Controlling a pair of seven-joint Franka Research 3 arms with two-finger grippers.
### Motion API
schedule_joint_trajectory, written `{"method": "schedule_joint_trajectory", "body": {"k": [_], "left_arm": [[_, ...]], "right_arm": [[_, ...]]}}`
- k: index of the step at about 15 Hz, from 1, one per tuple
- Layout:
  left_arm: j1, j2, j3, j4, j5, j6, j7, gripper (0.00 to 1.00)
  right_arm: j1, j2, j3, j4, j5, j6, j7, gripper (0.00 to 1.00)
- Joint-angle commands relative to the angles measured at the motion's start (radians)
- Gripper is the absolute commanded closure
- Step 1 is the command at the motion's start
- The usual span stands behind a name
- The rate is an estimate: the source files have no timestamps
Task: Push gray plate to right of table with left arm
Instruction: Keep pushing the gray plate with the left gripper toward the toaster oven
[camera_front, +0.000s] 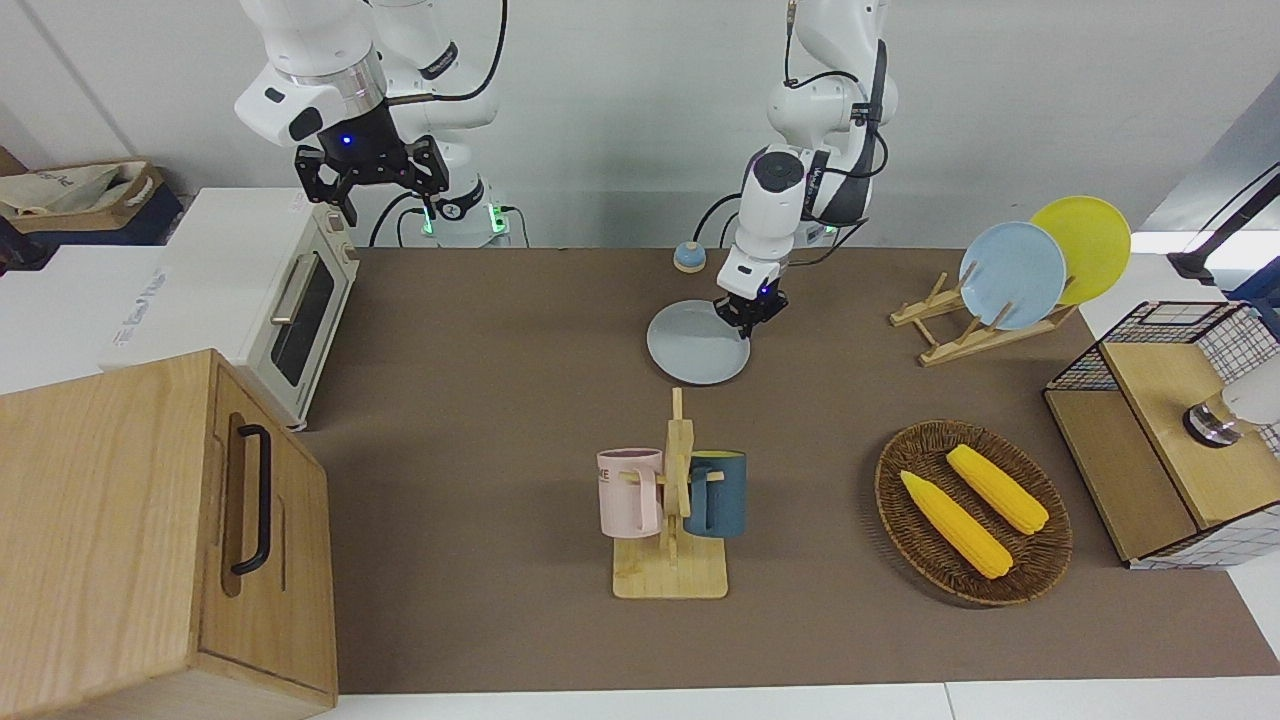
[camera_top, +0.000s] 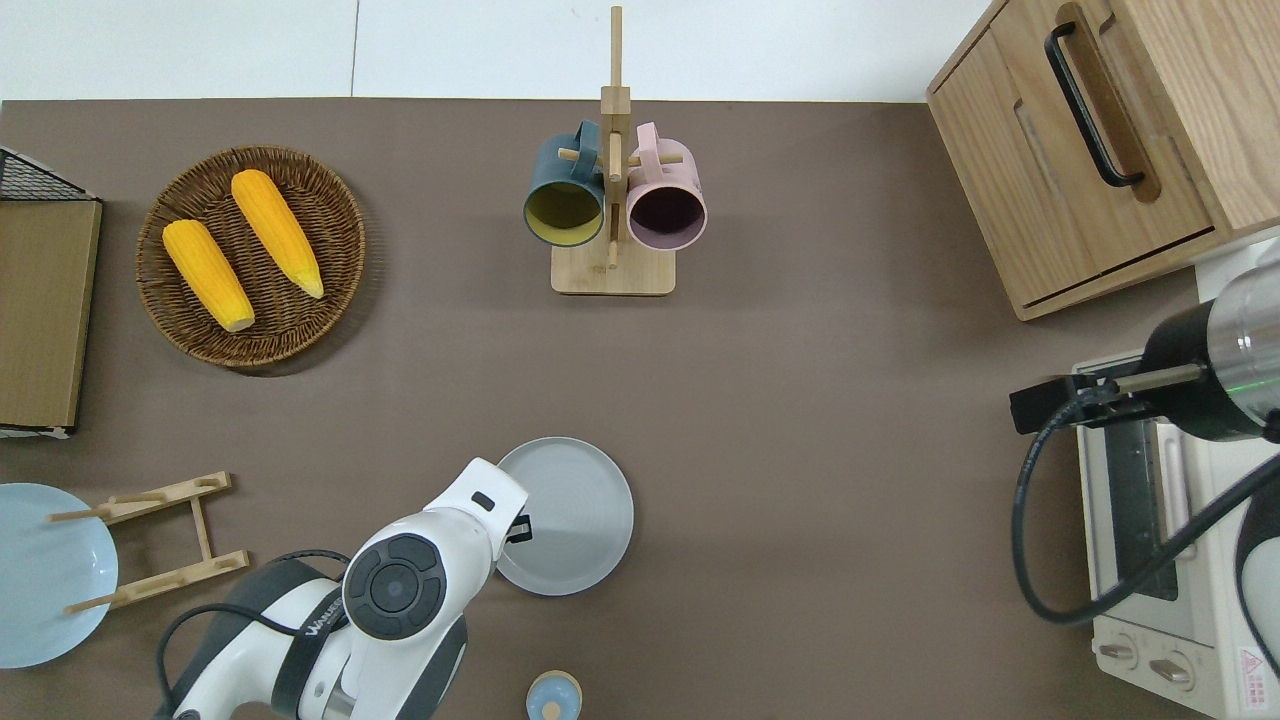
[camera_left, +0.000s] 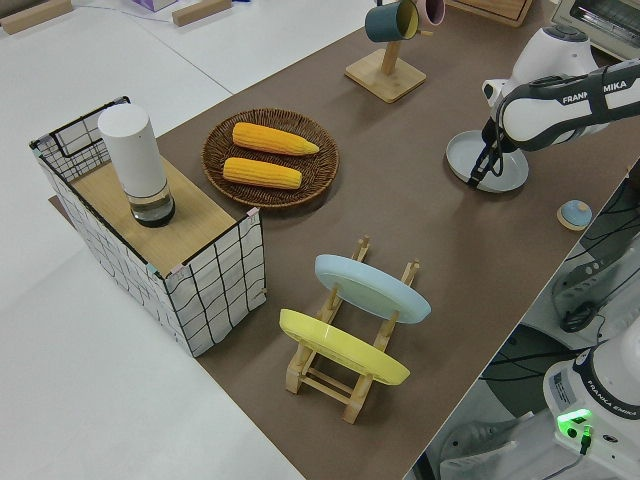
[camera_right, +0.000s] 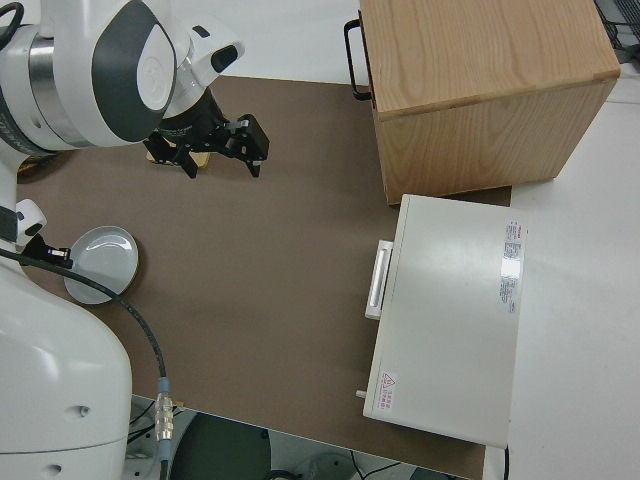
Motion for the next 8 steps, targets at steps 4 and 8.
{"method": "schedule_joint_trajectory", "body": {"k": [4,8], "left_arm": [[-0.067,0.087,-0.037,0.058,0.001,0.011,-0.143,1.00],[-0.118,0.130,-0.037,0.112,0.002,-0.012,-0.224,1.00]], "right_arm": [[-0.020,-0.006,0.015,0.004,0.010,-0.012,0.001,0.017],[-0.020,-0.006,0.015,0.004,0.010,-0.012,0.000,0.017]]}}
